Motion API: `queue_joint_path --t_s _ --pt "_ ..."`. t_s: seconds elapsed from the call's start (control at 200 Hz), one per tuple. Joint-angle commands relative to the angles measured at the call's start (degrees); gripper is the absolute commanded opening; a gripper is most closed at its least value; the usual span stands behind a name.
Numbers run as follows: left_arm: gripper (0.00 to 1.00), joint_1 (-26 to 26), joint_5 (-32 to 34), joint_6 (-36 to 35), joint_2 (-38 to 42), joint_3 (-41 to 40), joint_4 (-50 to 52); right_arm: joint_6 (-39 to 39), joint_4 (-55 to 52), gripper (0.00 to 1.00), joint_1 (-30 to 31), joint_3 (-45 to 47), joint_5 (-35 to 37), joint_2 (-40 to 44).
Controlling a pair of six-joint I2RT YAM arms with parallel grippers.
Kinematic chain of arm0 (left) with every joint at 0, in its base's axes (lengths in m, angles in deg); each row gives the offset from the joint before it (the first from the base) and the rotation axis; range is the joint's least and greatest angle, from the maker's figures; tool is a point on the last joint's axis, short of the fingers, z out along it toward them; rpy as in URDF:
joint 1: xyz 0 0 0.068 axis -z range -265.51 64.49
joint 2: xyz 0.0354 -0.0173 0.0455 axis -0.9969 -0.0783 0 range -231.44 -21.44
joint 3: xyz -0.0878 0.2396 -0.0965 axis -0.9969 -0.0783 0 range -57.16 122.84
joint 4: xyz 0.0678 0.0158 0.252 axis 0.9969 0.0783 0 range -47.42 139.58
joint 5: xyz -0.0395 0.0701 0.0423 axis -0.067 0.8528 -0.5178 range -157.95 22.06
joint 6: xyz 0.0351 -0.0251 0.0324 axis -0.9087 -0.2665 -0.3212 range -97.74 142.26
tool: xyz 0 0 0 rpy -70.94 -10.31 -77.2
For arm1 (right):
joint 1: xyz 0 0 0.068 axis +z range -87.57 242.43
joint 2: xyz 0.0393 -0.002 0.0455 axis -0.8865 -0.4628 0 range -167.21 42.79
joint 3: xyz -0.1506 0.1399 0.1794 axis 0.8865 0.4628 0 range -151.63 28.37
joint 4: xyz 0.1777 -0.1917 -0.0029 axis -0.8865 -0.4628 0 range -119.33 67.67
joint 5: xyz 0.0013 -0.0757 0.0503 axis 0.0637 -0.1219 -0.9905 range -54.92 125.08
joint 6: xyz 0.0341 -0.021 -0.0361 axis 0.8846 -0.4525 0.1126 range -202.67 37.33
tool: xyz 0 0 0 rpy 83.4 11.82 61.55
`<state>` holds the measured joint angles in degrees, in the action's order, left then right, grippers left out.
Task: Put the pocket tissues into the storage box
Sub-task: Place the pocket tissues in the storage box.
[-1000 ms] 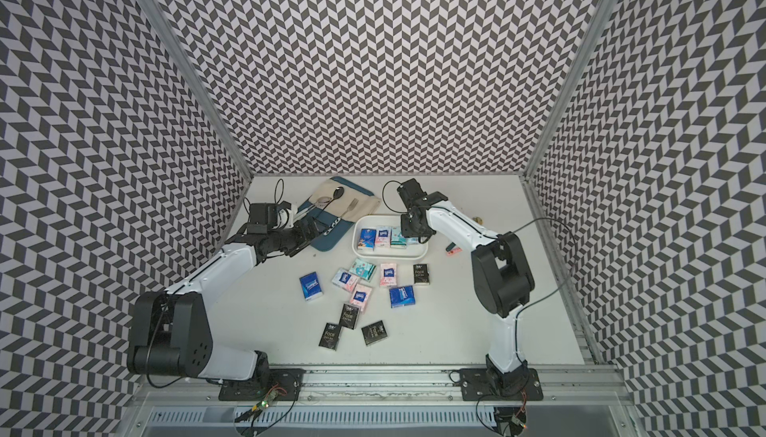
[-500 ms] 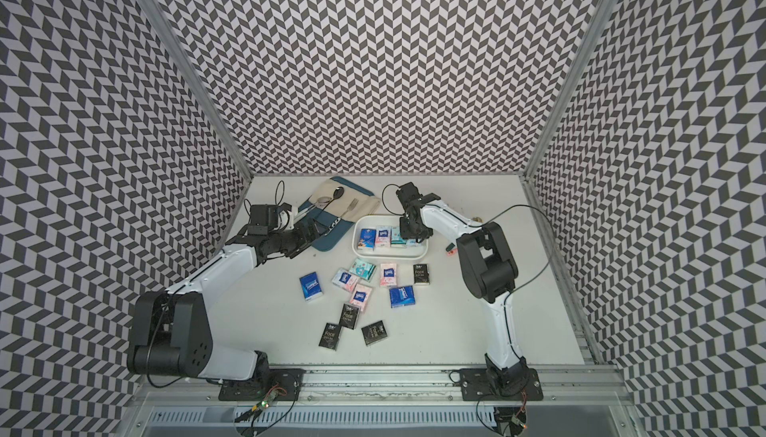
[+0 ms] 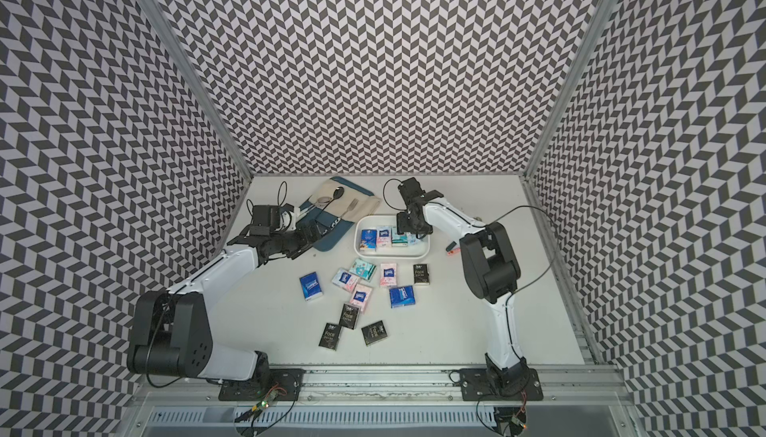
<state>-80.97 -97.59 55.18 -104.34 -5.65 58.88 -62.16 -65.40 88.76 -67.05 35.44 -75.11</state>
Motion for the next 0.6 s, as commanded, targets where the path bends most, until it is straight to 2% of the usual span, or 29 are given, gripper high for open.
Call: queue_joint_path --t_s 0.0,0.235,0.431,0.596 --pt "1.0 0.3 0.64 -0.14 1.35 0.08 -0.06 -0.86 3.33 0.74 -0.22 2.3 -3.15 8.01" --pt "1.0 0.3 1.35 -0.49 1.74 0.53 0.56 -2.2 3.17 0.76 0.78 12.79 -4.67 19.15" --pt "1.0 0.3 1.7 -0.92 1.66 -0.15 0.8 -5.39 4.68 0.7 4.07 24.47 -10.2 27.56" --pt "1.0 0.3 0.52 -0.76 1.24 -2.3 0.7 -5.76 6.62 0.69 7.54 31.69 -15.38 29.83"
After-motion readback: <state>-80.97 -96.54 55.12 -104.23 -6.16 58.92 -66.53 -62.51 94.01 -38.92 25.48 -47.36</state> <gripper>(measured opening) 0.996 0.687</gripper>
